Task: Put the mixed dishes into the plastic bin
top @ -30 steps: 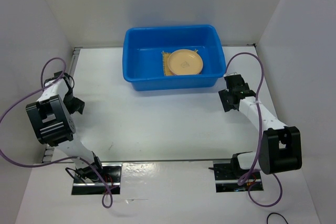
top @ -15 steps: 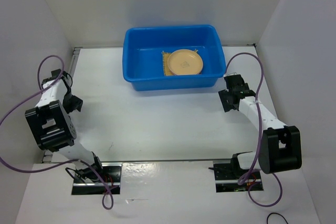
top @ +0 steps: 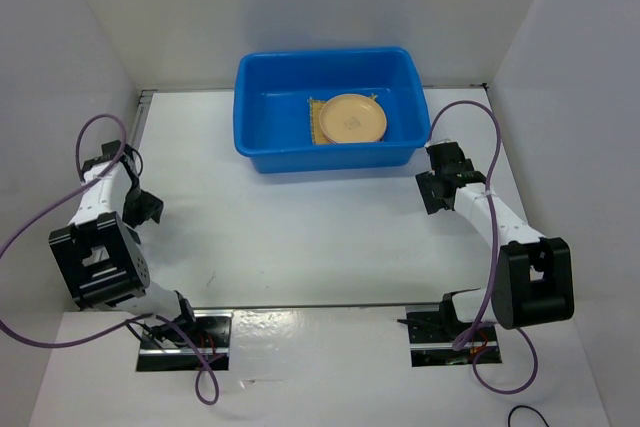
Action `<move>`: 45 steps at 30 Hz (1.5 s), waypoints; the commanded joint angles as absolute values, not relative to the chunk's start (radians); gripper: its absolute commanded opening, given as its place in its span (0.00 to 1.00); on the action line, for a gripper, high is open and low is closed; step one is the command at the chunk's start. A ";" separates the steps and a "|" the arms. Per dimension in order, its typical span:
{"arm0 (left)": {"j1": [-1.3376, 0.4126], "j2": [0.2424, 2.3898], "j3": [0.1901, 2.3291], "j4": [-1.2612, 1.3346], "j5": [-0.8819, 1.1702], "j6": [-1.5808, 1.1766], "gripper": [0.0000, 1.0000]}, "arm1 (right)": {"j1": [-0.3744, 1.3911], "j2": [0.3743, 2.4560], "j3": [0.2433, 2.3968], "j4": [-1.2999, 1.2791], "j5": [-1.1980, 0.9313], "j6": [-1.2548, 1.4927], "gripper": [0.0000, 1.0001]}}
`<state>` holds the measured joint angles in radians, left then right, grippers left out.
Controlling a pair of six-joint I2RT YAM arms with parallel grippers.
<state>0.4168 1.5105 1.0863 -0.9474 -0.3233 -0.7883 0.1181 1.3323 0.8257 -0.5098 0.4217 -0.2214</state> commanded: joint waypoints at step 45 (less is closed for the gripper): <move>0.181 1.480 1.536 -0.896 0.012 -0.736 0.00 | 0.127 1.305 0.824 -0.480 0.477 -0.196 0.93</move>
<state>0.2489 1.4639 1.3548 -0.9253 -0.0757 -0.7574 0.1184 1.3319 0.8257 -0.5095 0.4553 -0.2173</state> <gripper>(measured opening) 0.074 0.929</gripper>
